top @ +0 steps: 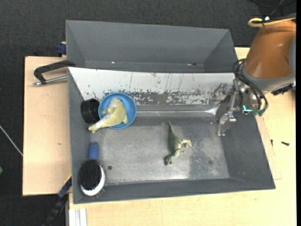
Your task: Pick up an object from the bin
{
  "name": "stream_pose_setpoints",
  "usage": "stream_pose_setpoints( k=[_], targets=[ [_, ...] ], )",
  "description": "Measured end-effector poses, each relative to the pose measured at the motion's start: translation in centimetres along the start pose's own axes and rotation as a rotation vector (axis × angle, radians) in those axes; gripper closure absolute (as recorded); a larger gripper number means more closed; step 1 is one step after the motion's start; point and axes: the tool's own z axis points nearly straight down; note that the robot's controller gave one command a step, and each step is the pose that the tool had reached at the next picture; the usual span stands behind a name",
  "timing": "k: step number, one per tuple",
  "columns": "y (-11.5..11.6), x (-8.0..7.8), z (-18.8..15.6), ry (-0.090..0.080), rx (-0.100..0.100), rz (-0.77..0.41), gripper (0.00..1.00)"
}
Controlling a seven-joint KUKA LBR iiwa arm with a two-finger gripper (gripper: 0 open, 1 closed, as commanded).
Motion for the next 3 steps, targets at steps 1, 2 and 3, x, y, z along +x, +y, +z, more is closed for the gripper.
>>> stream_pose_setpoints(
  k=[1,2,3],
  targets=[
    [6.4,-0.4,10.0,-0.012,0.002,-0.315,0.00],
    [6.4,-0.7,9.7,-0.023,0.004,-0.314,1.00],
    [4.3,3.1,9.9,-0.016,0.000,0.022,1.00]
  ],
)
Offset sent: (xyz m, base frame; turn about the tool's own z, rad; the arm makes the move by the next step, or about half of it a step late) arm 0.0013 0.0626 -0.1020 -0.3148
